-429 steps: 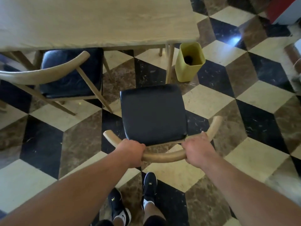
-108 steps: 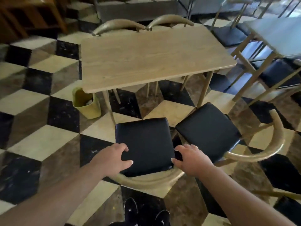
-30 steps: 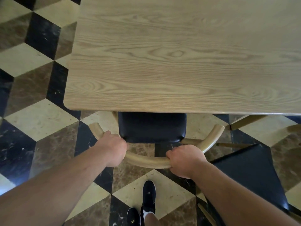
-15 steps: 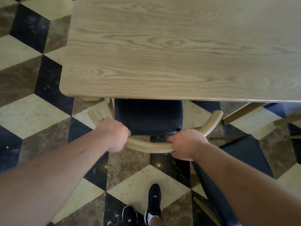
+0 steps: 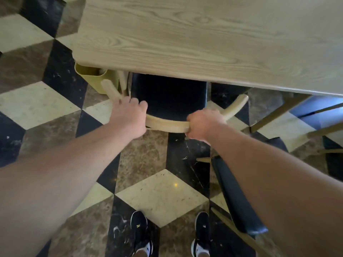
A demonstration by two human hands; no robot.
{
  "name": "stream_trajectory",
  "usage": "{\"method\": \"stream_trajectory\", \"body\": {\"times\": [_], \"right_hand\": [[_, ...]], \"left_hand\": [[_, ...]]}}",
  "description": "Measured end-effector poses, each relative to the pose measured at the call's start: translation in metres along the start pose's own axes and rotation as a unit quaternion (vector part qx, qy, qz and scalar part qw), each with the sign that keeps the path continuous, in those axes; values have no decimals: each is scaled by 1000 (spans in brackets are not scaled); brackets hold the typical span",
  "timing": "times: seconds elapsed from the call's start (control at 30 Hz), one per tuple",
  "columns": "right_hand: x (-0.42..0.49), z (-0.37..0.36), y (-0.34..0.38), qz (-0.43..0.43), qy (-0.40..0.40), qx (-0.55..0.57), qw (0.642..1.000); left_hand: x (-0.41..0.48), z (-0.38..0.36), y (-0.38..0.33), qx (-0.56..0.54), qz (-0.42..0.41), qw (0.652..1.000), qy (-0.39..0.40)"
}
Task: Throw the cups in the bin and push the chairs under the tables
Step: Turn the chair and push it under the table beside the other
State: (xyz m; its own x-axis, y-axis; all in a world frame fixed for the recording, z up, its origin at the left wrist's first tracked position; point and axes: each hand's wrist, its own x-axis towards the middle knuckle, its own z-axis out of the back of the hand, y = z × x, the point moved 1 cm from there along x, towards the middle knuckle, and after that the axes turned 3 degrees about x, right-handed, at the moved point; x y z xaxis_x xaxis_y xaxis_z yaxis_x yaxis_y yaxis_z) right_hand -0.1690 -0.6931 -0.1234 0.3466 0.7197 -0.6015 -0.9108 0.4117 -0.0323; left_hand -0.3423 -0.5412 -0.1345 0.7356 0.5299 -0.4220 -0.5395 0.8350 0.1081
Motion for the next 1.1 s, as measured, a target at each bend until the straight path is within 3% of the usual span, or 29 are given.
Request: {"method": "stream_trajectory", "body": {"times": [0.13, 0.2, 0.3, 0.5, 0.8, 0.93, 1.1], "right_hand": [[-56, -28, -5, 30, -165, 86, 982], [-99, -46, -22, 43, -196, 141, 969], [-170, -85, -79, -7, -158, 196, 968], [-299, -183, -216, -134, -81, 184, 970], [-448, -298, -344, -242, -53, 195, 949], [-484, -338, -372, -247, -39, 195, 949], [-496, -356, -384, -178, -25, 149, 972]], "left_hand": [[-67, 14, -76, -99, -71, 989, -79], [-93, 24, -119, -121, -95, 982, -109], [-119, 39, -194, -145, -138, 977, -77], [-152, 32, -343, -151, -251, 956, 12], [-192, 14, -547, -141, -345, 925, 67], [-213, -1, -611, -124, -374, 911, 119], [-238, -24, -669, -24, -391, 892, 225]]}}
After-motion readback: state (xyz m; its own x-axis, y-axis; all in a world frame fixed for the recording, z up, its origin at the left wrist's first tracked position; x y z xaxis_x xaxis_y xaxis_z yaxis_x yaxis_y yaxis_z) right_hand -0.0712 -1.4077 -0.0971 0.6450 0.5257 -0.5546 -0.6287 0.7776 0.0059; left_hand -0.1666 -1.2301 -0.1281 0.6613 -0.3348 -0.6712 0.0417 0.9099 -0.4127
